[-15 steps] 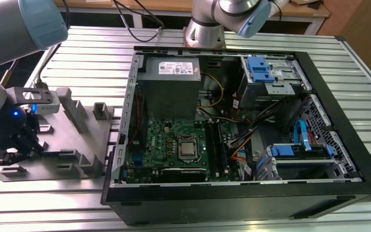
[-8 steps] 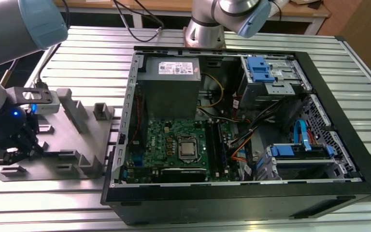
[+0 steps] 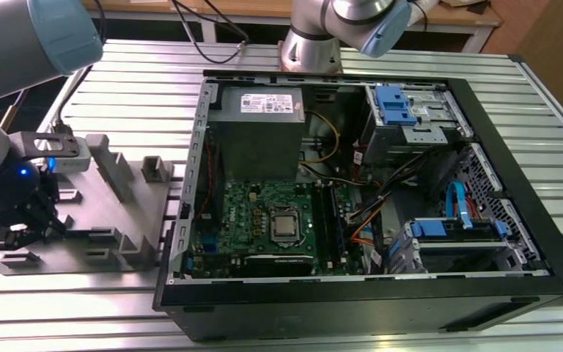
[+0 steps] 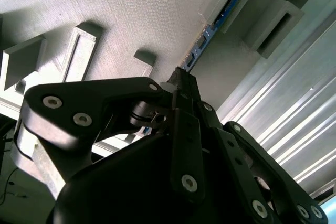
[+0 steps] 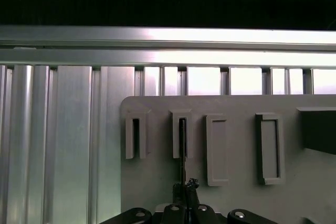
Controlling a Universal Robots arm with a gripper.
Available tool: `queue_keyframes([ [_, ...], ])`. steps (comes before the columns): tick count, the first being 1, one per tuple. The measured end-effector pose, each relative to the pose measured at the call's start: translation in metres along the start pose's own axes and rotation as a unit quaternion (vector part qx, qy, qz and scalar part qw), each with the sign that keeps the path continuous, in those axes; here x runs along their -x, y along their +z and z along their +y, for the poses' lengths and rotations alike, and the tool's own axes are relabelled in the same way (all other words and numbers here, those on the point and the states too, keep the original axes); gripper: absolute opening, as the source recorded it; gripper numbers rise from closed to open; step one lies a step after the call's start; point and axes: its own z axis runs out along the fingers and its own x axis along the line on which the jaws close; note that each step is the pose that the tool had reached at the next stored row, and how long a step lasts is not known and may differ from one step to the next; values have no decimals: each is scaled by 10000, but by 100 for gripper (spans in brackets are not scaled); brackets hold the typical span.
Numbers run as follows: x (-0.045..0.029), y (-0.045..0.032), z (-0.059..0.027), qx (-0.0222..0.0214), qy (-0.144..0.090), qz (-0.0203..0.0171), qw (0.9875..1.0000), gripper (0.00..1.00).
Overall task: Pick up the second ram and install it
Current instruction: 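Pick up the second ram and move it above second insertion slot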
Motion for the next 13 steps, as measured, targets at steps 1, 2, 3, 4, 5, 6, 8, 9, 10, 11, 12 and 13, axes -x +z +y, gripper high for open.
queue_keyframes([
  [1,0,0,0,0,-3,0,10000,8],
  [2,0,0,0,0,-9,0,10000,8],
  [3,0,0,0,0,-11,0,10000,8],
  [4,0,0,0,0,-11,1,10000,8],
  [5,0,0,0,0,-12,0,10000,8],
  [6,0,-1,0,1,-12,1,10000,8],
  [8,0,-9,0,2,-12,1,10000,8],
  [9,1,-14,0,1,-12,1,10000,8],
  [10,1,-17,0,0,-12,0,10000,8],
  [11,1,-18,0,0,-12,0,10000,8],
  [12,1,-18,0,-1,-12,0,10000,8],
  [13,1,-18,0,-1,-12,0,10000,8],
])
